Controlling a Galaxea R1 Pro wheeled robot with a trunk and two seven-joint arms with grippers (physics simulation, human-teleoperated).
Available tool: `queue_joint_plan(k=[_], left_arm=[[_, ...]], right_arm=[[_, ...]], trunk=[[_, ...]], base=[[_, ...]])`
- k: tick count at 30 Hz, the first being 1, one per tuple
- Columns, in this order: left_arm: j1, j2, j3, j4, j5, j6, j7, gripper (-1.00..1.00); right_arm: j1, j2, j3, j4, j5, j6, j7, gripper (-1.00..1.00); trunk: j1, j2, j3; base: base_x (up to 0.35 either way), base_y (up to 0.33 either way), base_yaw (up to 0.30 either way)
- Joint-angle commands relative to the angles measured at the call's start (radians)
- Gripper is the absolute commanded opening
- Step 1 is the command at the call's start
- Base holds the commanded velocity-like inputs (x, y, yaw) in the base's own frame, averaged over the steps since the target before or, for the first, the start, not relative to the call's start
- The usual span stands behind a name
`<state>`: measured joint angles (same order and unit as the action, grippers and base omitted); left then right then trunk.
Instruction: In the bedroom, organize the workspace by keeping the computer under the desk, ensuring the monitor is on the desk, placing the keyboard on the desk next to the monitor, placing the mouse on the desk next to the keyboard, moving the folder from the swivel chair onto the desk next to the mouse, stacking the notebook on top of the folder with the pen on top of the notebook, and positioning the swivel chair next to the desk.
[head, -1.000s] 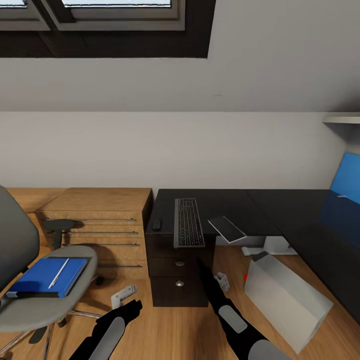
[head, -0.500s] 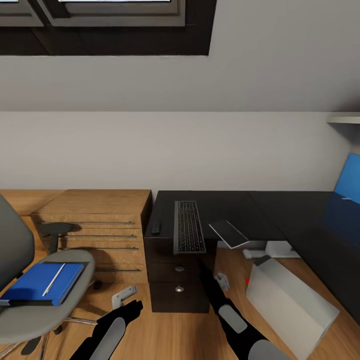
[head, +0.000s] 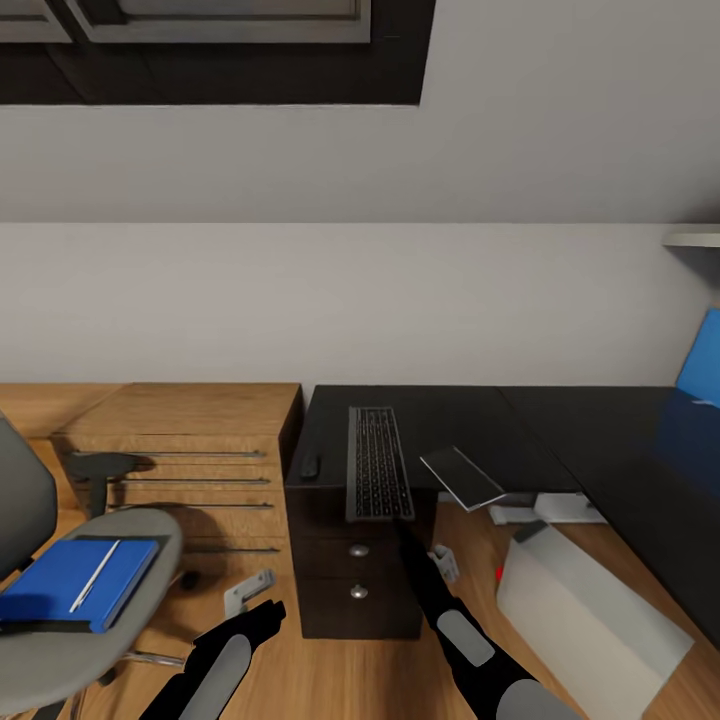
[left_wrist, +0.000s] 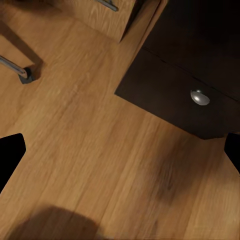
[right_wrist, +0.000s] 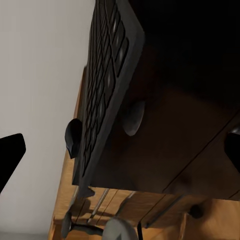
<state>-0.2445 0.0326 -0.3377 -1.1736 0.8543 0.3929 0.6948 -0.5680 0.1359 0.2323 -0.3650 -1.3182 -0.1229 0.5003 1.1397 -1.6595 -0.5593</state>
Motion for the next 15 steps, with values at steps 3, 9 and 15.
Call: queue_joint_plan(k=[3, 9, 15], left_arm=[[-0.001, 0.001, -0.003, -0.001, 0.006, 0.002, 0.008, 1.00], [-0.001, 0.001, -0.003, -0.001, 0.006, 0.003, 0.008, 1.00], [-0.001, 0.001, -0.003, 0.000, 0.006, 0.003, 0.007, 1.00]], right_arm=[[-0.001, 0.000, 0.009, 0.001, -0.009, -0.007, 0.002, 1.00], [-0.001, -0.001, 0.008, 0.001, -0.010, -0.007, 0.001, 1.00], [-0.001, -0.001, 0.008, 0.001, -0.009, -0.007, -0.009, 1.00]], trunk=[[0.000, -0.001, -0.001], [0.000, -0.001, -0.001], [0.000, -0.001, -0.001]], base=[[0.127, 0.000, 0.000], [0.028, 0.000, 0.000], [0.072, 0.000, 0.000]])
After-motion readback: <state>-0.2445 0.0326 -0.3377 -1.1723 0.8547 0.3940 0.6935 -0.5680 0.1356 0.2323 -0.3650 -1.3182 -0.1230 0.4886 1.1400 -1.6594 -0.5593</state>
